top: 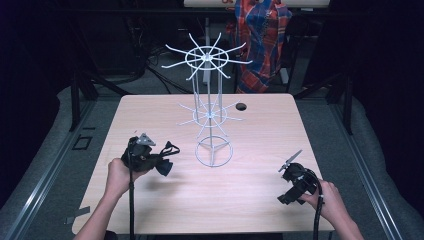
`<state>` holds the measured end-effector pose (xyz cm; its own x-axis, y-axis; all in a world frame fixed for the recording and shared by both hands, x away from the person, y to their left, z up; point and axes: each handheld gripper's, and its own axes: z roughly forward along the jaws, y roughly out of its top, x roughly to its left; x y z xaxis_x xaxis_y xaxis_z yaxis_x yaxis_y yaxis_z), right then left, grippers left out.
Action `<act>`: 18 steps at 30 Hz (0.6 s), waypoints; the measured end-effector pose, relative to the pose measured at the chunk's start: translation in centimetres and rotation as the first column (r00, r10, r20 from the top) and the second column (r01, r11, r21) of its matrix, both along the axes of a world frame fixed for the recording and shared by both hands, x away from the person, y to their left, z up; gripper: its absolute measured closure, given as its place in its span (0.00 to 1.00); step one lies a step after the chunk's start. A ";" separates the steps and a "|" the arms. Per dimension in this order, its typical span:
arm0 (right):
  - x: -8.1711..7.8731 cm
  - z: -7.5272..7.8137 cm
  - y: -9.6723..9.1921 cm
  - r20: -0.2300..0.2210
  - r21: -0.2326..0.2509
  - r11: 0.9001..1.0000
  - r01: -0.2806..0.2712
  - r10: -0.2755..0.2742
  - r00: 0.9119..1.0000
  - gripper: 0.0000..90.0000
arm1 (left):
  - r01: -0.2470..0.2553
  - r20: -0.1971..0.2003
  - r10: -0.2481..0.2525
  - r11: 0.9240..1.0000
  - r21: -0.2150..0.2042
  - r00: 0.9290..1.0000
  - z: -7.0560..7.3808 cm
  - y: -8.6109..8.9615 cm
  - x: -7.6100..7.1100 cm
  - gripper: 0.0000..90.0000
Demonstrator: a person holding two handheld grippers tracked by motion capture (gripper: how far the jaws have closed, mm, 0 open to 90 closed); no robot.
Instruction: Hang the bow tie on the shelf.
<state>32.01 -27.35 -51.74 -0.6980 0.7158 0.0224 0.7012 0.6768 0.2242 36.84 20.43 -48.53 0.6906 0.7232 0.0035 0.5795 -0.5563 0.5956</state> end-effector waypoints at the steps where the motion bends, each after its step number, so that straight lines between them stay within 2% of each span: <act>1: 0.0 0.0 0.0 0.000 0.000 1.000 0.000 0.000 1.000 0.14 | -0.002 0.002 0.002 1.000 -0.004 1.000 0.1 0.0 0.0 0.88; 6: 0.1 0.1 0.0 -0.005 -0.019 1.000 -0.007 0.007 1.000 0.14 | -0.013 0.022 0.014 0.999 -0.031 1.000 0.6 -0.1 0.3 0.88; 10: 0.0 0.0 0.2 -0.004 -0.002 1.000 0.001 -0.001 1.000 0.14 | -0.019 0.029 0.021 0.999 -0.044 0.999 0.8 0.0 0.4 0.88; 11: 0.0 0.0 0.2 -0.006 -0.003 1.000 -0.001 0.001 1.000 0.14 | -0.034 0.061 0.034 0.999 -0.002 0.998 1.0 -0.2 0.3 0.87; 13: 0.0 -0.1 0.2 -0.004 0.002 1.000 0.004 -0.004 1.000 0.14 | -0.036 0.075 0.035 0.999 0.007 0.997 1.1 -0.3 0.3 0.88; 18: 0.1 -0.1 0.2 -0.004 0.000 1.000 0.005 -0.005 1.000 0.14 | -0.039 0.078 0.040 0.999 -0.016 0.996 1.3 -0.3 0.6 0.88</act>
